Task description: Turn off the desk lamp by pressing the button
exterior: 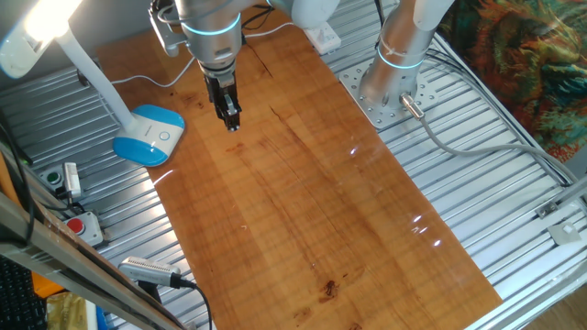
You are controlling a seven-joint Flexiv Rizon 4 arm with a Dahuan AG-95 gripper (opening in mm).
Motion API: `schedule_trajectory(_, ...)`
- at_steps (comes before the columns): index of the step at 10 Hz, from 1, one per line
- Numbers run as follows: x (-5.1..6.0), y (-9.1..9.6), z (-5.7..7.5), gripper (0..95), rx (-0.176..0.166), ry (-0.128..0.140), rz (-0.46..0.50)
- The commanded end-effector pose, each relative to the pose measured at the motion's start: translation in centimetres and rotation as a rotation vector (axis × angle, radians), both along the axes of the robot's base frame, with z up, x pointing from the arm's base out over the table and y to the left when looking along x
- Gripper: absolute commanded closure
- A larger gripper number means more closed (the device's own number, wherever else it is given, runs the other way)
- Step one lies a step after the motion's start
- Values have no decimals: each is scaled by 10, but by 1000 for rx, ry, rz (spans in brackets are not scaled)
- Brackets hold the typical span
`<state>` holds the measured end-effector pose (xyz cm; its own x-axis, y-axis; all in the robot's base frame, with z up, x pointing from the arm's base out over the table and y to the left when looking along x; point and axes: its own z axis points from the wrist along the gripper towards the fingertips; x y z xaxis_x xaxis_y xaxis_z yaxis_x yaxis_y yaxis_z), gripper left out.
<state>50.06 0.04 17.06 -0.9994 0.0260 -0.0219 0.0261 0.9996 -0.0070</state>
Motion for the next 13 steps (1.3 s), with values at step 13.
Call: schedule_trajectory(13,29,-10,-31,950,-8,0,-14)
